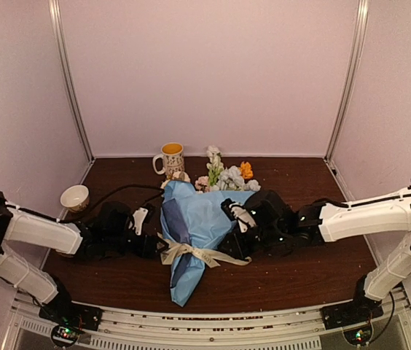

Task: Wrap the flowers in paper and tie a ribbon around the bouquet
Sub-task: Tie the half-tied ribbon around the folded bouquet, then adjust the tied bouquet to the folded bouquet.

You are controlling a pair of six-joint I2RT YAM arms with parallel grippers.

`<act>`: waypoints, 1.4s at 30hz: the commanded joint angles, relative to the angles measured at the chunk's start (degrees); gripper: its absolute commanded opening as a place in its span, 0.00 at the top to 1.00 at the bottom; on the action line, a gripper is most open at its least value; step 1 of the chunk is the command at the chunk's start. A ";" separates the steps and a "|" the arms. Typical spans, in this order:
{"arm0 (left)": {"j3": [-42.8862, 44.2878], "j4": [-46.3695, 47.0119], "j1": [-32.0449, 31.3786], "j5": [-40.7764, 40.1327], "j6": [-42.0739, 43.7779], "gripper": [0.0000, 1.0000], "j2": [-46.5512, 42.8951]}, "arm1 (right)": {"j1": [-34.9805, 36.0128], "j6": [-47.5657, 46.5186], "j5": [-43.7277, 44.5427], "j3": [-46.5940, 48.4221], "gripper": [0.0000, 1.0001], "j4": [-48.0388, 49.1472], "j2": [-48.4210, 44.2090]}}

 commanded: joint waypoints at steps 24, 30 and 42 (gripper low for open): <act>3.48 -3.90 0.38 -2.75 2.14 0.41 3.67 | 5.30 -6.76 6.09 17.53 0.85 -11.00 22.96; 3.86 -2.03 0.35 -0.43 1.98 0.42 6.75 | 5.29 -6.20 4.18 13.98 0.97 -9.93 18.99; 5.24 -1.76 0.33 0.95 2.43 0.42 9.38 | 5.39 -5.23 3.27 9.64 0.99 -10.51 13.22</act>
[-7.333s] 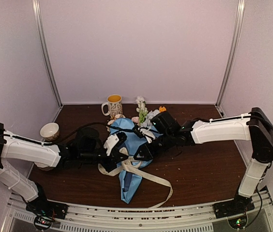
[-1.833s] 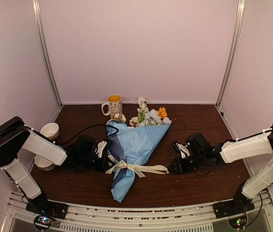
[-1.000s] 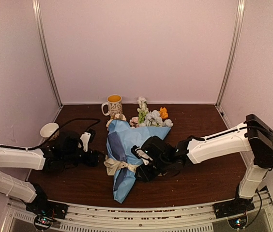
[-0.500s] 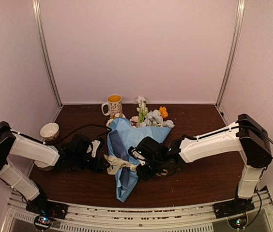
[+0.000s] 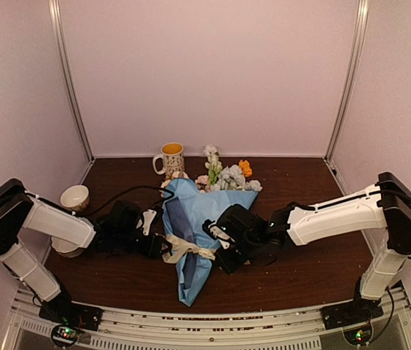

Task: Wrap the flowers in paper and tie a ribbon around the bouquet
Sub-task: Adjust the tied bouquet to the folded bouquet.

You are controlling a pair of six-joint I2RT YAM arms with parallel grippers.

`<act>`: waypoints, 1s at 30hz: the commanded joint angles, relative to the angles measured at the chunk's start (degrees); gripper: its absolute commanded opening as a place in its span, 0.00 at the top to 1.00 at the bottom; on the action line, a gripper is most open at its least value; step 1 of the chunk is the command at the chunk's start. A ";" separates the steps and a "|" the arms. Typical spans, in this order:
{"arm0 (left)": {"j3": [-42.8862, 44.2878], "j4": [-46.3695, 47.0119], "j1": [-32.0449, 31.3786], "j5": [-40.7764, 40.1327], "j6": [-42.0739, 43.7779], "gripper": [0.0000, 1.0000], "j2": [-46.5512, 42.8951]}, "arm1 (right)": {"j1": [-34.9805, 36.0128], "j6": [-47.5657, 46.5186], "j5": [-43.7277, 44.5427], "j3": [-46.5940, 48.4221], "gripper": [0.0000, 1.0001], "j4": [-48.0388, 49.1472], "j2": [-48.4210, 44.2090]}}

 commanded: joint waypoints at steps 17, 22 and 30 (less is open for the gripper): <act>1.01 0.29 0.13 2.50 0.69 0.42 3.58 | 5.51 3.46 -15.12 -12.38 1.00 -1.60 -8.48; 1.55 -0.42 -0.27 3.89 1.76 0.44 3.62 | 5.42 3.74 -17.68 -14.54 1.00 -3.60 -11.04; 1.04 -2.94 -0.41 3.31 2.79 0.41 -2.02 | 1.62 3.72 -16.21 -15.33 0.53 -5.04 -17.92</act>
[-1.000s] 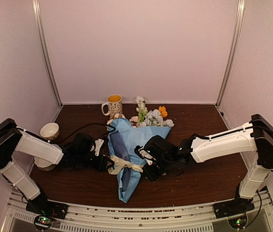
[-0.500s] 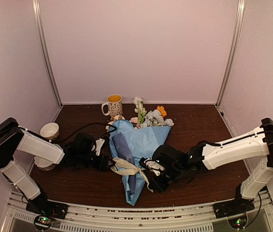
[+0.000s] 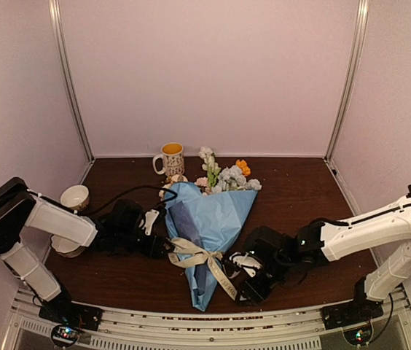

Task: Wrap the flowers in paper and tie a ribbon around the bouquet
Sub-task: Adjust the tied bouquet to the folded bouquet, then reset both arms

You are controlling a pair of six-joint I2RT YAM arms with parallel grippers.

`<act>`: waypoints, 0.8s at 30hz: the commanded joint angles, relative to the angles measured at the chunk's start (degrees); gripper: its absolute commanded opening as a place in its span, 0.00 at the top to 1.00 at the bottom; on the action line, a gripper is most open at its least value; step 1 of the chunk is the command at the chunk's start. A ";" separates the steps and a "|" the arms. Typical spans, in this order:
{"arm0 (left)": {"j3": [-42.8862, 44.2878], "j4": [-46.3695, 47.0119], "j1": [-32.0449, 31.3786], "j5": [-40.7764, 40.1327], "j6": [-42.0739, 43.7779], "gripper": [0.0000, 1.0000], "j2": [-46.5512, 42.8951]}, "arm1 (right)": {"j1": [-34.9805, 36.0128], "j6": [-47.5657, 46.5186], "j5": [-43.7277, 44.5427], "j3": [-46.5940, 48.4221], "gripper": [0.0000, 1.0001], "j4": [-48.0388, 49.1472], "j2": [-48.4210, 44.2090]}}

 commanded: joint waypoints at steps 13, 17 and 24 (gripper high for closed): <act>17.00 -30.00 9.12 -16.13 8.57 0.02 -15.63 | -50.85 0.84 11.06 -4.15 0.00 14.86 -26.91; 18.39 -28.74 17.59 -20.84 7.50 0.02 -15.02 | -63.79 1.91 6.89 -6.67 0.00 18.33 -25.02; 9.39 -16.15 23.22 -35.56 10.91 0.02 -20.34 | -74.36 0.33 8.16 -16.09 0.00 25.82 -29.65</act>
